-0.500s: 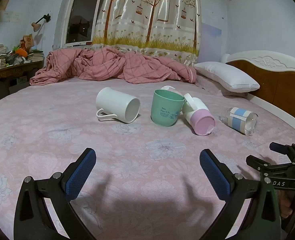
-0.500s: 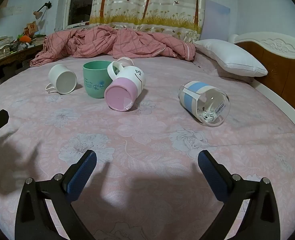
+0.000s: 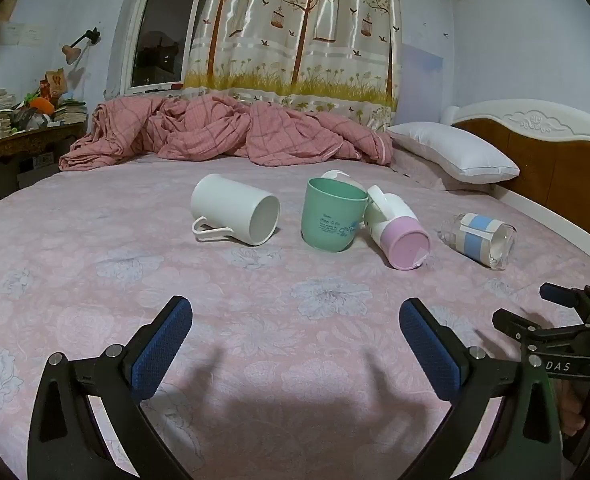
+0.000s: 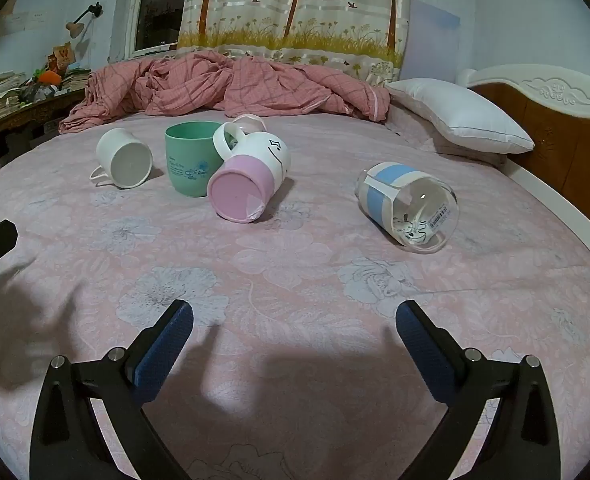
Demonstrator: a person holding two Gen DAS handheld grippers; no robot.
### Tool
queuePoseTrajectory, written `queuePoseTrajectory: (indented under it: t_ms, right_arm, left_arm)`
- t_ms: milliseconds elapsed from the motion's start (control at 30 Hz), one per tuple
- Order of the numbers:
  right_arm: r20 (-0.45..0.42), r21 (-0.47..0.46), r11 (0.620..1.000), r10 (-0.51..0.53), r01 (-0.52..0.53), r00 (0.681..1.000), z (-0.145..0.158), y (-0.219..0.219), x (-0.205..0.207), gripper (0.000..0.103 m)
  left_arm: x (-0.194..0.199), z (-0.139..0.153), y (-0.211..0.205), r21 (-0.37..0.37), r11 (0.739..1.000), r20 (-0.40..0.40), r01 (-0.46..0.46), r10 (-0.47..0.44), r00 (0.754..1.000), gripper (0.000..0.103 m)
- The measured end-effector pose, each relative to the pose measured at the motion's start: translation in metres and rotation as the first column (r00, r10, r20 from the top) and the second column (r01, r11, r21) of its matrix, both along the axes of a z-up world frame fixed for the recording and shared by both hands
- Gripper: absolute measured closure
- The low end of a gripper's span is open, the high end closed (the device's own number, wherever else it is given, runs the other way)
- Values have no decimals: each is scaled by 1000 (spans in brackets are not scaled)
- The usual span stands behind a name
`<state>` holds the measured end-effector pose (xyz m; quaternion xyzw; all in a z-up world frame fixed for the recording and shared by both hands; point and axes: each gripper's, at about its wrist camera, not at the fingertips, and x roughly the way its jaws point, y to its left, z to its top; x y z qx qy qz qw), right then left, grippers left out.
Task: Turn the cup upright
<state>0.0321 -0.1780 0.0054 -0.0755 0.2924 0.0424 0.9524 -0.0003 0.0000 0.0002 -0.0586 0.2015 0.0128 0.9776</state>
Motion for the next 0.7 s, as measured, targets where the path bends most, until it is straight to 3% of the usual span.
queuePoseTrajectory:
  t_ms: [700]
  right_arm:
    - [0, -2, 1000, 1, -1, 1000, 0, 1, 2, 0]
  left_arm:
    - [-1, 0, 0, 2, 1000, -6, -1, 1, 1000, 0]
